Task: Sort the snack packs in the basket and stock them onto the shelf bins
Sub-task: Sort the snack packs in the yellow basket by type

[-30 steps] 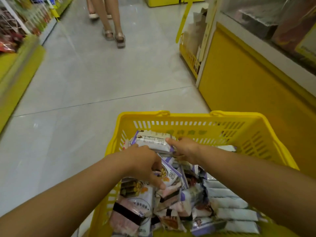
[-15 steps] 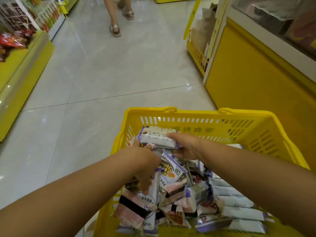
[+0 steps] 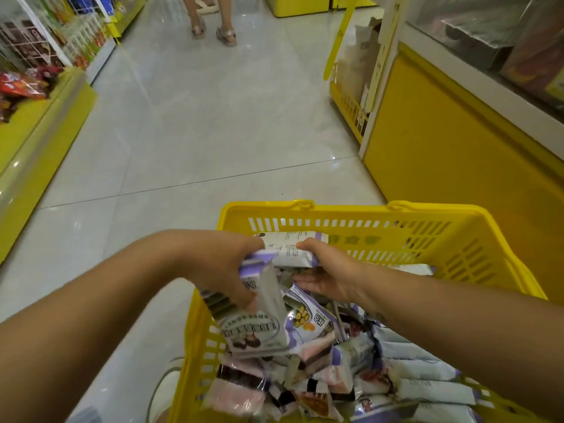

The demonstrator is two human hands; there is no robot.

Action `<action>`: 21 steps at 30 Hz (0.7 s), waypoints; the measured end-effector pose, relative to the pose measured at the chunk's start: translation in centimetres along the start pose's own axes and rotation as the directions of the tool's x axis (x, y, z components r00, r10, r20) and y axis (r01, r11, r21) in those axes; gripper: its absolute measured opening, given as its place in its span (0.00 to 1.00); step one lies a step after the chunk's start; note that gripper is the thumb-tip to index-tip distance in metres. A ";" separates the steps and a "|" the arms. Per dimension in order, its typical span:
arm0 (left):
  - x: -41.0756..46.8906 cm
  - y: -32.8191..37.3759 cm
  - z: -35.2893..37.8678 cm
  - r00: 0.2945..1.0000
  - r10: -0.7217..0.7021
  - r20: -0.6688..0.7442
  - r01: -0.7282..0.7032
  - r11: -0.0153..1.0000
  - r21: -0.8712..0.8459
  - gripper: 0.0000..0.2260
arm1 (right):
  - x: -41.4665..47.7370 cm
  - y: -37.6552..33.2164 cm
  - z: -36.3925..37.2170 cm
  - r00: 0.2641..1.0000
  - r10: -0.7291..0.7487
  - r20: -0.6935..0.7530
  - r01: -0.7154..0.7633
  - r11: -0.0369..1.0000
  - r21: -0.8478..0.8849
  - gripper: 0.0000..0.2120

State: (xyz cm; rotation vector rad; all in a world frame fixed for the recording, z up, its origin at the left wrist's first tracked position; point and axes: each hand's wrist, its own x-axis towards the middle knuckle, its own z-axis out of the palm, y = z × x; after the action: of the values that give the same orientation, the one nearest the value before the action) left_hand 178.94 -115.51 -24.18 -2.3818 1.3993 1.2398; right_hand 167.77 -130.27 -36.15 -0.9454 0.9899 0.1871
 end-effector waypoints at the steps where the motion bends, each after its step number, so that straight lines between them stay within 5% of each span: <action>1: -0.3 -0.5 -0.7 1.000 -0.011 -0.025 0.010 0.999 -0.039 0.18 | 0.0 0.0 0.0 1.000 -0.003 -0.010 0.003 1.000 0.024 0.07; 14: -1.8 -2.2 -2.6 0.962 -0.040 -0.270 -0.033 0.965 -0.262 0.20 | 1.4 -0.5 0.4 0.998 -0.004 -0.058 0.004 1.000 -0.012 0.11; 21: -2.1 -3.3 -3.1 0.977 -0.049 -0.207 0.000 0.973 -0.230 0.22 | 0.1 -1.6 0.4 0.997 0.075 0.037 -0.078 0.992 0.102 0.08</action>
State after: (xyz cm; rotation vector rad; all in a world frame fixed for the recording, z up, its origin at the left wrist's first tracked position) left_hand 182.83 -113.66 -21.63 -2.7500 1.3392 1.2336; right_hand 168.91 -130.95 -35.16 -0.8080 0.9965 0.2128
